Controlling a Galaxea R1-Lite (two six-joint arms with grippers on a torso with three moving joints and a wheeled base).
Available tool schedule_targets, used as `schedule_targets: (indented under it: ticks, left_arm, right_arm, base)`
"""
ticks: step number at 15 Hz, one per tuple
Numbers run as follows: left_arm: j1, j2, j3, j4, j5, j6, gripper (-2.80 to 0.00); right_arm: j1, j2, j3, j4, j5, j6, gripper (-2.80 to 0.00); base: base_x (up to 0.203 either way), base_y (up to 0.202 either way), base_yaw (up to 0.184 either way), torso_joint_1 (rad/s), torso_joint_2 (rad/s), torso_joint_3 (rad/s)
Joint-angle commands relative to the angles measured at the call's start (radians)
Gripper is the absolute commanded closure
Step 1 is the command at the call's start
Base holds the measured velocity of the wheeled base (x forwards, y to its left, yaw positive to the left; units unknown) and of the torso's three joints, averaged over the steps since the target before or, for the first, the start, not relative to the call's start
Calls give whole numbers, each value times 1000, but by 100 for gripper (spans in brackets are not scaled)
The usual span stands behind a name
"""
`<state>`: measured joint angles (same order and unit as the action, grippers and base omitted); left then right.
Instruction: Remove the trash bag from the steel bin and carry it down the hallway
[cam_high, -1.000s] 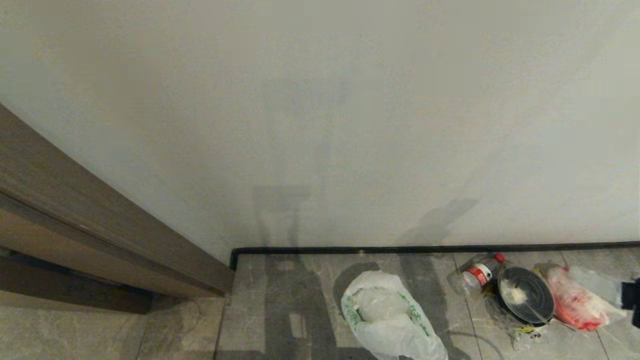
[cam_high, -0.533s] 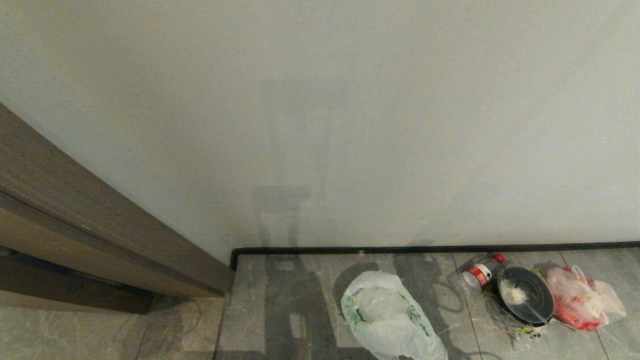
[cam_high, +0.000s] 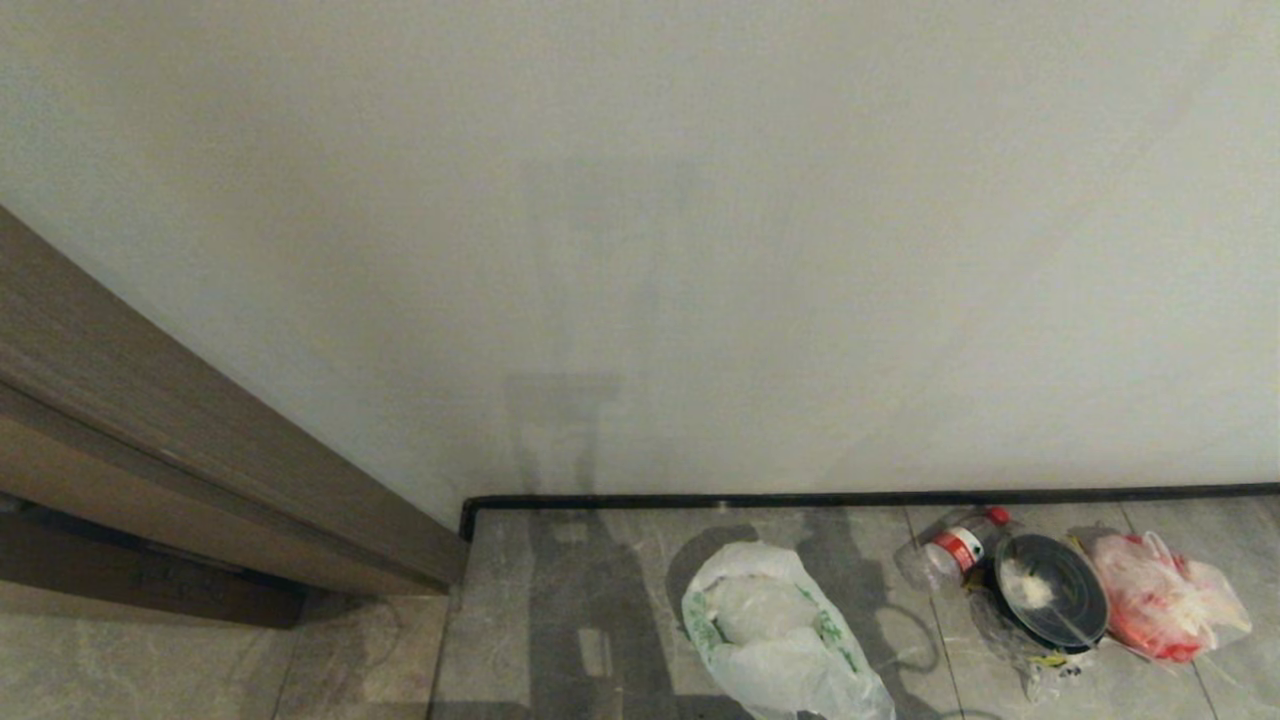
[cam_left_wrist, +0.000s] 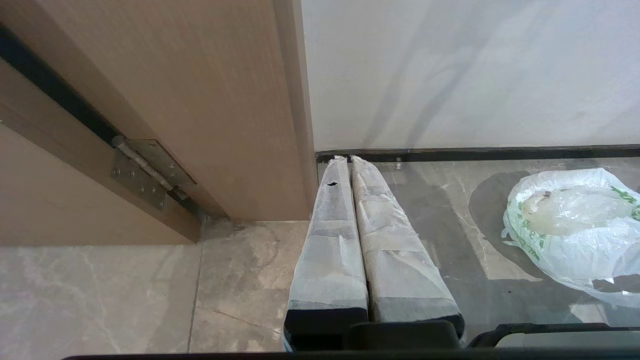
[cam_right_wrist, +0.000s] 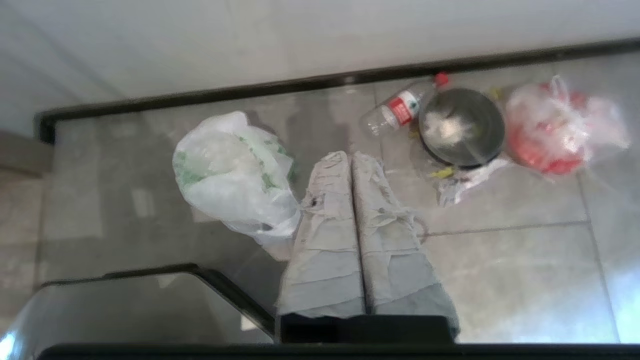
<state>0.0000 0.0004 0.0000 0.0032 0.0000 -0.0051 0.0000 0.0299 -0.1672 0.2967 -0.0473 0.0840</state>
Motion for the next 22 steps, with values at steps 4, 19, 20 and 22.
schedule_targets:
  ticks: [4, 19, 20, 22]
  left_arm:
    - [0, 0, 0, 0, 0, 0, 0]
    - [0, 0, 0, -2, 0, 4, 0]
    - [0, 0, 0, -2, 0, 2, 0]
    - [0, 0, 0, -2, 0, 2, 0]
  right_arm:
    - [0, -30, 173, -336, 30, -66, 0]
    - [1, -30, 167, -304, 42, -60, 0]
    - [0, -30, 167, -304, 41, -59, 0]
    - [0, -30, 167, -304, 43, -59, 0]
  base:
    - [0, 0, 0, 0, 0, 0]
    - [0, 0, 0, 0, 0, 6]
    - [0, 0, 0, 2, 0, 133]
    - [0, 0, 0, 2, -1, 174]
